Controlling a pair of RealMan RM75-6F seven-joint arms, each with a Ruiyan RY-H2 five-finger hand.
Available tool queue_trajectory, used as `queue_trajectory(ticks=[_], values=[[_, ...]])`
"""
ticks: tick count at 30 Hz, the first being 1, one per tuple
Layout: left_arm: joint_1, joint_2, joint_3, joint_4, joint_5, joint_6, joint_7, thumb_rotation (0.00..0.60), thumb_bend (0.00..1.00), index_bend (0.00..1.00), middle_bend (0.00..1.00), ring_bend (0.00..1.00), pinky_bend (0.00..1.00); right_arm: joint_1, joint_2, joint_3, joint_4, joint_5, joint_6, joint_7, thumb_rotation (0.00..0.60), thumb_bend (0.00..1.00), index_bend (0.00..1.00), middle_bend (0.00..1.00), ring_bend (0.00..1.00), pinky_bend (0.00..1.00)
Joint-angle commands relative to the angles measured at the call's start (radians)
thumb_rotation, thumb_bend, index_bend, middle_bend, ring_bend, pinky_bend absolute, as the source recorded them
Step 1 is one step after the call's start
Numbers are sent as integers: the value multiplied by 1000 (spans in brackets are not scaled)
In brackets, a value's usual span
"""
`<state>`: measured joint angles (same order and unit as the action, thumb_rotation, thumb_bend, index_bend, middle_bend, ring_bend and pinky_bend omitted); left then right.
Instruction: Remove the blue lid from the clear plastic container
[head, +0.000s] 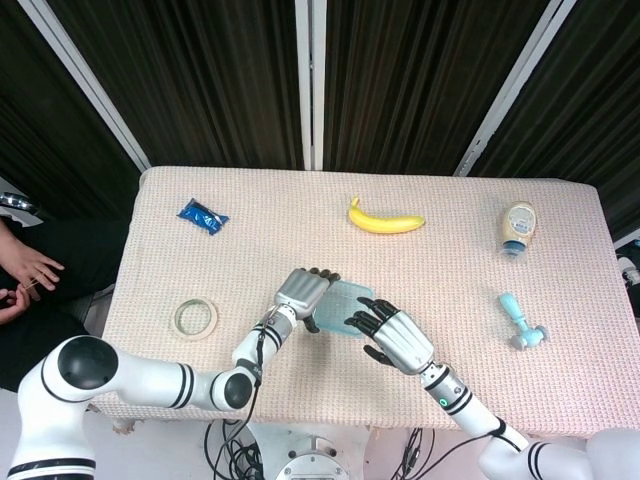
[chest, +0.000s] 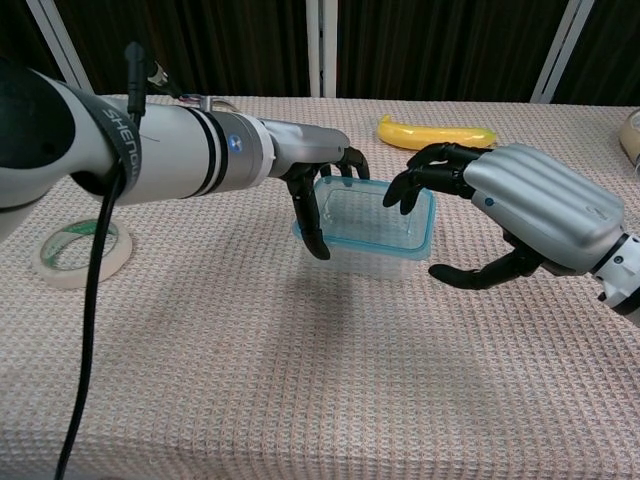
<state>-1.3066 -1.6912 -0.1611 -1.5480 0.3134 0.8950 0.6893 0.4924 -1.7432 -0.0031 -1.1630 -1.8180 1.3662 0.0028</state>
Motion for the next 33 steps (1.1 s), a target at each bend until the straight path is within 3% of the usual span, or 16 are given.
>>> queue_trajectory(ticks=[1,12,33], values=[[0,0,-1,0,0,0,0,600,0,273,314,224,282,6,-25,3,33,0,11,-1,600,128,309,332,162,291],[3,-5,3,3,2,-4,1,600,0,273,314,224,282,22,-67,2,105,8,15,-22,600,126,309,334,162,291],[1,-12,7,0,-2,2,16,600,0,273,314,224,282,51,-86,5,136,20,31,-20,600,126,318,341,162,291]])
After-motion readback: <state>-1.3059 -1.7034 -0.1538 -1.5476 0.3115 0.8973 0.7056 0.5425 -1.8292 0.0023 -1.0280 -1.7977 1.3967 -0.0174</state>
